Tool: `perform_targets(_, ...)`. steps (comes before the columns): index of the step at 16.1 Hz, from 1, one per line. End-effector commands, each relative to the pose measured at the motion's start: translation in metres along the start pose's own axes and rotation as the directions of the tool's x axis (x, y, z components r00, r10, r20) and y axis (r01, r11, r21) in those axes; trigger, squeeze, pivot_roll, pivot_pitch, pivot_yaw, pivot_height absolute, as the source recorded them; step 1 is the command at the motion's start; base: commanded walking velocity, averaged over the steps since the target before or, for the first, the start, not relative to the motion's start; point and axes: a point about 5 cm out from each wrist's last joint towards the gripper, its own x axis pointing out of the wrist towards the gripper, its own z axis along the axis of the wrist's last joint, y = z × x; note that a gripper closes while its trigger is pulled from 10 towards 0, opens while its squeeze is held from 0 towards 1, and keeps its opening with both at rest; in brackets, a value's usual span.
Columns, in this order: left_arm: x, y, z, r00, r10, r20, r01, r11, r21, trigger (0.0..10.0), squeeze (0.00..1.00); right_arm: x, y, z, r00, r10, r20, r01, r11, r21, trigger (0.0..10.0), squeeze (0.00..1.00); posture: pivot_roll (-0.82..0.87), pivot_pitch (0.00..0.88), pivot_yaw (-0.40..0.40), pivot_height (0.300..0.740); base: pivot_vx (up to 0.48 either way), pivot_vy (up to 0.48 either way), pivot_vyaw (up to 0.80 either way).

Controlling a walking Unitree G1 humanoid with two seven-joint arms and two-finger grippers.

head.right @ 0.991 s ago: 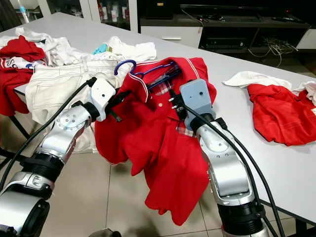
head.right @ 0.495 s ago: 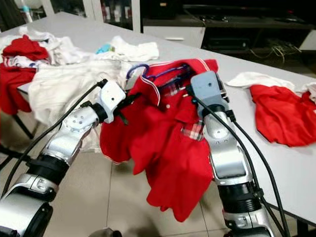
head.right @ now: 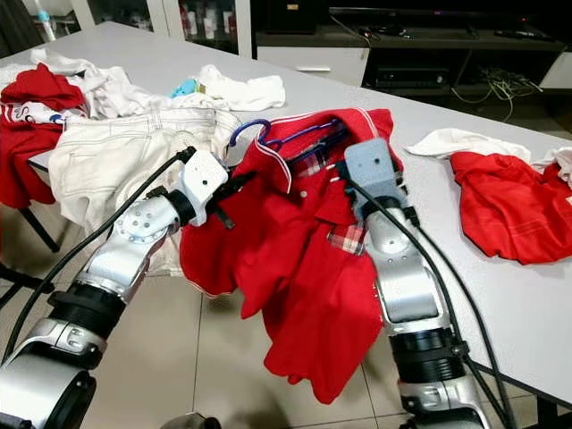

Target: Hang hanger

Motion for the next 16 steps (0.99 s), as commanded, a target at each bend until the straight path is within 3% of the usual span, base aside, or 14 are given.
perform_targets(1,0.000,0.004,0.010,0.999,0.013,0.042,-0.014,1.000,0.004,10.0,0.00,-0.001,-0.002,0.001,1.000,0.012,0.012,-0.012,0.999,0.051,0.0,0.00,-0.07,0.000,0.008,0.740,0.000,0.000,0.00)
perform_targets(7,-0.001,-0.002,0.012,0.997,-0.023,0.070,0.024,0.999,-0.022,10.0,0.00,-0.004,0.005,0.007,0.991,0.102,0.092,-0.120,0.968,0.221,0.0,0.00,-0.07,0.000,0.010,0.740,0.000,0.000,0.00)
perform_targets(8,-0.001,-0.004,0.012,0.997,-0.028,0.078,0.032,0.998,-0.053,10.0,0.00,-0.008,0.008,0.015,0.980,0.129,0.149,-0.161,0.958,0.236,0.0,0.00,-0.07,0.000,0.011,0.740,0.000,0.000,0.00)
perform_targets(16,-0.001,-0.005,0.010,0.998,-0.021,0.067,0.026,0.997,-0.077,10.0,0.00,-0.011,0.009,0.020,0.973,0.143,0.183,-0.184,0.956,0.227,0.0,0.00,-0.07,0.000,0.011,0.740,0.000,0.000,0.00)
